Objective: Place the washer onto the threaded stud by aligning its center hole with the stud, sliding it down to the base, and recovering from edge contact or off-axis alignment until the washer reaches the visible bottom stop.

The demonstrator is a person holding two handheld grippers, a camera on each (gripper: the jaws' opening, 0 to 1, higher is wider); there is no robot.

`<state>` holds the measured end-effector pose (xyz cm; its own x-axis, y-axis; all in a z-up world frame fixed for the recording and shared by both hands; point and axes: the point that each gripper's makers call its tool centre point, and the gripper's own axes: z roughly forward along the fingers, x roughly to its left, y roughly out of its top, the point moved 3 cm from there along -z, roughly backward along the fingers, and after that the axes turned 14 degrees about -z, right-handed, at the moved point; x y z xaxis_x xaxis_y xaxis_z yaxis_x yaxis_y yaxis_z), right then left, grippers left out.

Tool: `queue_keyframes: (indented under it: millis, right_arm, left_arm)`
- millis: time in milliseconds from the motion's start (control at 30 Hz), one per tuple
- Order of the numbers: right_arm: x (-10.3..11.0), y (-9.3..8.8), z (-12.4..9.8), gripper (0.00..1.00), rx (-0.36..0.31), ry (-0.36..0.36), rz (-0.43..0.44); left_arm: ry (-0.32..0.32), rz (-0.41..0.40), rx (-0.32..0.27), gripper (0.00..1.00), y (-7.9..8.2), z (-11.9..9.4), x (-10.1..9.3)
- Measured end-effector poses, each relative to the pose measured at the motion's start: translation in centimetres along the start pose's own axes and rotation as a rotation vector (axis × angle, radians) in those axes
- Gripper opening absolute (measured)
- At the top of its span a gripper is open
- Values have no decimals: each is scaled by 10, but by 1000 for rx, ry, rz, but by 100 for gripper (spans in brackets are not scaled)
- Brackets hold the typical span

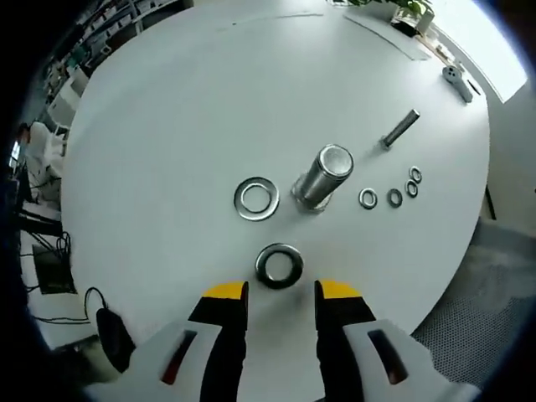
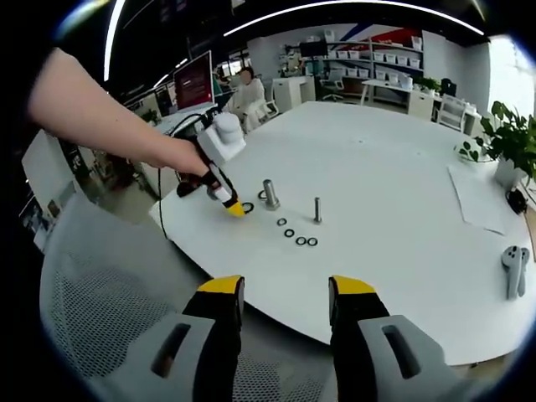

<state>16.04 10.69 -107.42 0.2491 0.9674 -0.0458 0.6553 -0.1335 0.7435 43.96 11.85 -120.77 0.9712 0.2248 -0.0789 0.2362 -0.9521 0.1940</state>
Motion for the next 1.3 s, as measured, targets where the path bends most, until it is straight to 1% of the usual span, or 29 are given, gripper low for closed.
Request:
queue_keyframes:
  millis: [67,100,133,200,233,300,367,467,633,700,733,1067,1300]
  right_arm:
    - [-1,0,0,43,-2,-4,3]
    - [-2,0,0,43,-4,-6,6]
    - [-2,0,-1,43,-4,-6,7]
    - [-2,0,-1,43,-3,-7,6]
    - [-2,-1,-1,43,-1,-6,5]
    - [-1,-1,0,43,0,-5,3]
    - [-2,-1,0,43,0,-5,3]
    - [-2,0,-1,43,-4,-6,5]
    - [-1,-1,0,43,-1,-4,1]
    - [-1,-1,0,43,2,-4,-1]
    - [-1,-2,0,43,4,-3,-3]
    - [0,-2,1,43,11,6,-23]
    - [-1,-2,1,42,3,3,-25]
  left_arm:
    - [24,34,0,29,5,6,1]
    - [26,45,-3,29,7,10,2]
    - [31,52,5,29,7,9,0]
    - [24,36,-8,29,11,9,-1]
    - [26,35,-5,28,9,6,-5]
    - [25,34,7,28,9,7,-4]
    - [25,42,12,28,6,6,-4]
    - [29,44,34,27,11,9,0]
    - [38,44,55,26,12,9,-1]
    - [37,66,65,21,15,10,1]
    - [33,64,65,21,15,10,3]
    - [31,56,62,20,15,10,-2]
    - [34,62,63,21,10,5,-7]
